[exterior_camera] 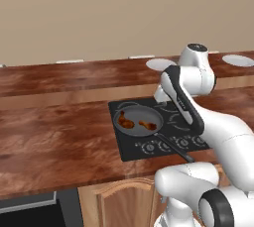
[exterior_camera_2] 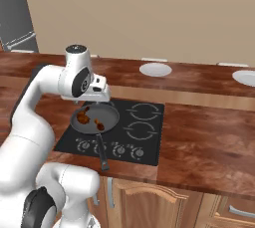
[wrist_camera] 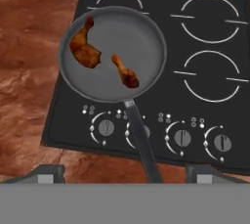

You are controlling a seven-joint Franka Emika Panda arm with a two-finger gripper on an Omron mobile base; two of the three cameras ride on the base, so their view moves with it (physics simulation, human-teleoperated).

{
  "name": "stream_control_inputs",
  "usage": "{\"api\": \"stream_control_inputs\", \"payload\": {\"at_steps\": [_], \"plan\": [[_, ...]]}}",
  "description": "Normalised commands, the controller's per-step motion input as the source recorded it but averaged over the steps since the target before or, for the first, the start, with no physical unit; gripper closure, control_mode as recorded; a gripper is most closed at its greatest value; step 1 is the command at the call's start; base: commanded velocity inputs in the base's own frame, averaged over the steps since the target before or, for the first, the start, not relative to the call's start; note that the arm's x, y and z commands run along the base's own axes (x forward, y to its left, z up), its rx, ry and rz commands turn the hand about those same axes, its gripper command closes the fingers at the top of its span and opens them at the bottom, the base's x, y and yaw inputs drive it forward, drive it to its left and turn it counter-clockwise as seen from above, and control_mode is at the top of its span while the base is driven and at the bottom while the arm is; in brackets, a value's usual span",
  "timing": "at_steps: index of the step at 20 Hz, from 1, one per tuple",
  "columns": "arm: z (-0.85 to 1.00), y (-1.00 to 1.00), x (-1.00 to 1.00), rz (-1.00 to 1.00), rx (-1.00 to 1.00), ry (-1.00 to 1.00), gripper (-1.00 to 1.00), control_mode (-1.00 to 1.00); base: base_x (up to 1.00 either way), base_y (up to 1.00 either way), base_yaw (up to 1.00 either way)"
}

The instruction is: Take the chicken drumsticks from the pan and place one on each plate on the dining counter.

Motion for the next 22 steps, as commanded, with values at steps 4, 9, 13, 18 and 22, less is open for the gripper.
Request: {"api": "stream_control_inputs", "payload": {"at_steps": [4,9,13,18,22], "plan": [[-0.52,0.00,0.51,0.13,0.00,0.00,-1.00,-1.00,0.00,0.00,0.00],[-0.42,0.00,0.61,0.18,-0.02,0.02,-1.00,-1.00,0.00,0.00,0.00],[-0.34,0.00,0.55,0.19,-0.07,0.18,-1.00,-1.00,0.00,0.00,0.00],[-0.28,0.00,0.48,0.18,-0.09,0.21,-1.00,-1.00,0.00,0.00,0.00],[-0.31,0.00,0.35,0.15,-0.07,0.13,-1.00,-1.00,0.00,0.00,0.00]]}}
